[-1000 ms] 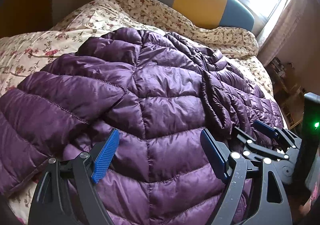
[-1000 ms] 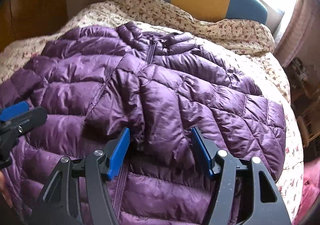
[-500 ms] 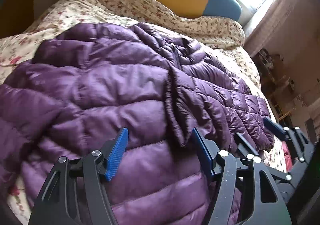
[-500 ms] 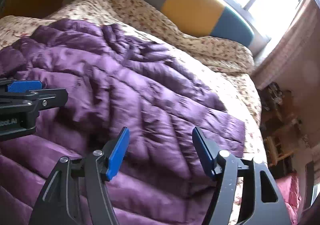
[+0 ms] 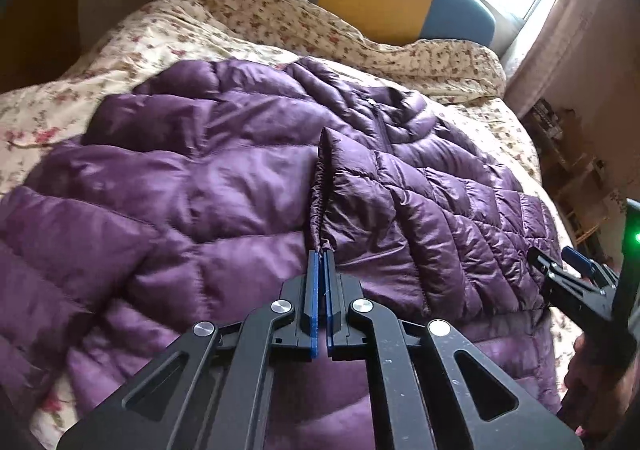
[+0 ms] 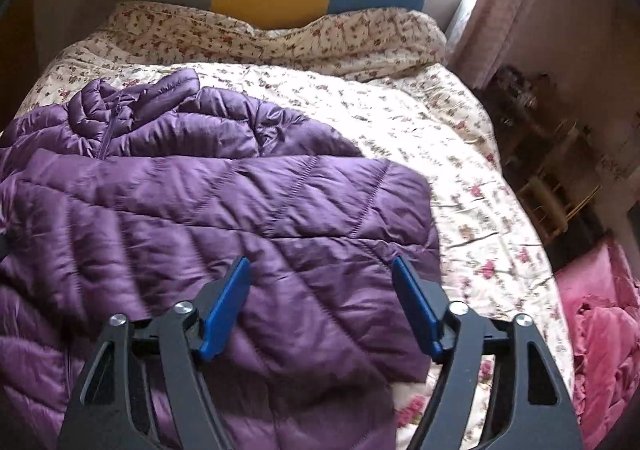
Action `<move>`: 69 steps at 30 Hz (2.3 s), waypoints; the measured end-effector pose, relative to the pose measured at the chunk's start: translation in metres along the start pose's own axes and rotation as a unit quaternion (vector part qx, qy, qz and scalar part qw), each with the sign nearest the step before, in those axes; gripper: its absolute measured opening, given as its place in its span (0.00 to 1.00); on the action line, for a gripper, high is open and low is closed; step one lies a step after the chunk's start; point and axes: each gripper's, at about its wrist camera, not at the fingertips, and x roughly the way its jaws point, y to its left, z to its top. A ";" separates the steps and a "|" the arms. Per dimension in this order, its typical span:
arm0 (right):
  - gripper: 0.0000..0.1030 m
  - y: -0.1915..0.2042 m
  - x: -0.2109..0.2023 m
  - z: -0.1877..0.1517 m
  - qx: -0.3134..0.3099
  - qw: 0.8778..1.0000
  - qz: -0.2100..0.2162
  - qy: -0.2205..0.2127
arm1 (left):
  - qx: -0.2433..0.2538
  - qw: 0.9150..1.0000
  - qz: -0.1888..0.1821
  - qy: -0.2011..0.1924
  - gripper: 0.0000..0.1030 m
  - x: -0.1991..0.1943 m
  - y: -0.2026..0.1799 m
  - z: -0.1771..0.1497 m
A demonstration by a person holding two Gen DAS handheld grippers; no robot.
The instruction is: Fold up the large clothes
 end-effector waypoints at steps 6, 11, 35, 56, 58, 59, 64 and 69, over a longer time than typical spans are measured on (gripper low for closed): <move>0.67 0.025 0.021 0.002 -0.032 0.999 0.004 0.013 | -0.006 0.999 0.032 0.000 0.00 0.000 0.021 -0.005; 0.67 0.039 0.038 -0.006 -0.057 0.998 -0.011 0.006 | -0.027 0.999 0.035 0.001 0.00 0.003 0.036 -0.012; 0.67 0.053 0.038 -0.020 -0.067 0.996 -0.038 -0.036 | -0.137 0.985 0.092 -0.050 0.72 -0.155 0.108 -0.122; 0.67 0.046 0.037 -0.018 -0.058 0.997 -0.028 -0.039 | -0.556 0.808 0.080 -0.178 0.46 -0.260 0.308 -0.239; 0.67 0.046 0.037 -0.018 -0.059 0.997 -0.028 -0.040 | -0.537 0.821 0.093 -0.173 0.17 -0.257 0.313 -0.230; 0.67 0.046 0.037 -0.018 -0.059 0.997 -0.028 -0.040 | -0.521 0.830 0.111 -0.164 0.15 -0.256 0.312 -0.222; 0.67 0.044 0.036 -0.017 -0.056 0.997 -0.024 -0.040 | -0.396 0.891 0.127 -0.183 0.11 -0.260 0.290 -0.162; 0.67 0.041 0.036 -0.015 -0.047 0.998 -0.012 -0.037 | -0.287 0.934 0.079 -0.196 0.11 -0.245 0.227 -0.097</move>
